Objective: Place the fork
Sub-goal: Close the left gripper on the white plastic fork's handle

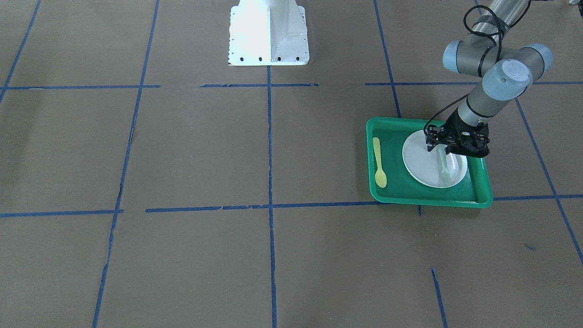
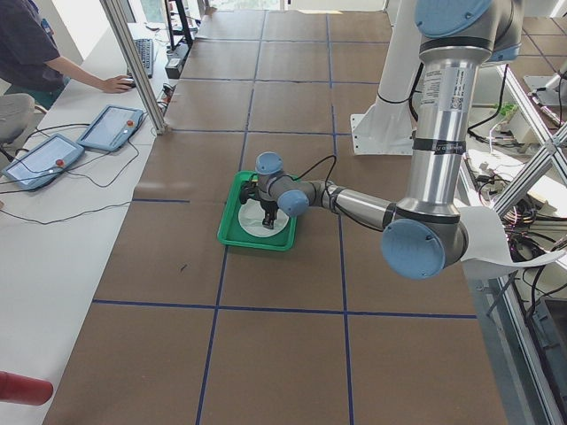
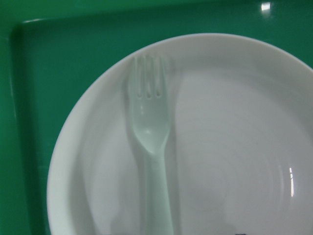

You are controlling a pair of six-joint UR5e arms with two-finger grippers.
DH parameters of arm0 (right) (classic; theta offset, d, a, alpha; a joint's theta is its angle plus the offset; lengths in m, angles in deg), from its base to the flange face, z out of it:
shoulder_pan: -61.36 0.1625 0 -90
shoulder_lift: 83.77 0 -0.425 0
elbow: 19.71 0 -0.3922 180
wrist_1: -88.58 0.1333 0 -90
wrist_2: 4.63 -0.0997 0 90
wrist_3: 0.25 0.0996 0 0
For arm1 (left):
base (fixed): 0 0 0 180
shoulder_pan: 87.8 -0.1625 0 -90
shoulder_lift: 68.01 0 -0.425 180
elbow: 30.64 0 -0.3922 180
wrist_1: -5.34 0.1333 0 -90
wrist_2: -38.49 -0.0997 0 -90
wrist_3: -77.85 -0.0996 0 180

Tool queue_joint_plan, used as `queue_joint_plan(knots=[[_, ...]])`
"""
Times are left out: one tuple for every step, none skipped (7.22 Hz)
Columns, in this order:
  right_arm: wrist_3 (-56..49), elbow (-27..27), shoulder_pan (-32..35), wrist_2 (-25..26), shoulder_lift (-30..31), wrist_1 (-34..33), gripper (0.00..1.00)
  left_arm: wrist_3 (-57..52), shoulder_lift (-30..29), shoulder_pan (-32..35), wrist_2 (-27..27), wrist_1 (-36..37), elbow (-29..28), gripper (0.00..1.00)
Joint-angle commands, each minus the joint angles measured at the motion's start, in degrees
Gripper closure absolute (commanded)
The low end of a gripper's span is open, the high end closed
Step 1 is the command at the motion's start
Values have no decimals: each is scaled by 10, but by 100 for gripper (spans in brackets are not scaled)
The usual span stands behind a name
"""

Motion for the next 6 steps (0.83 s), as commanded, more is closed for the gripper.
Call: queue_joint_plan(knots=[[0,0,0,0,0,0,0,0,0,0,1,0,3,91],[0,0,0,0,0,0,0,0,0,0,1,0,5,100],[0,0,0,0,0,0,0,1,0,0,2,0,12,100],[0,0,0,0,0,0,0,3,-1,1,34,1,15,100],[0,0,0,0,0,0,0,4,-3,8,62,3,20,100],[0,0,0,0,0,0,0,4,-3,39,68,5,20,100]])
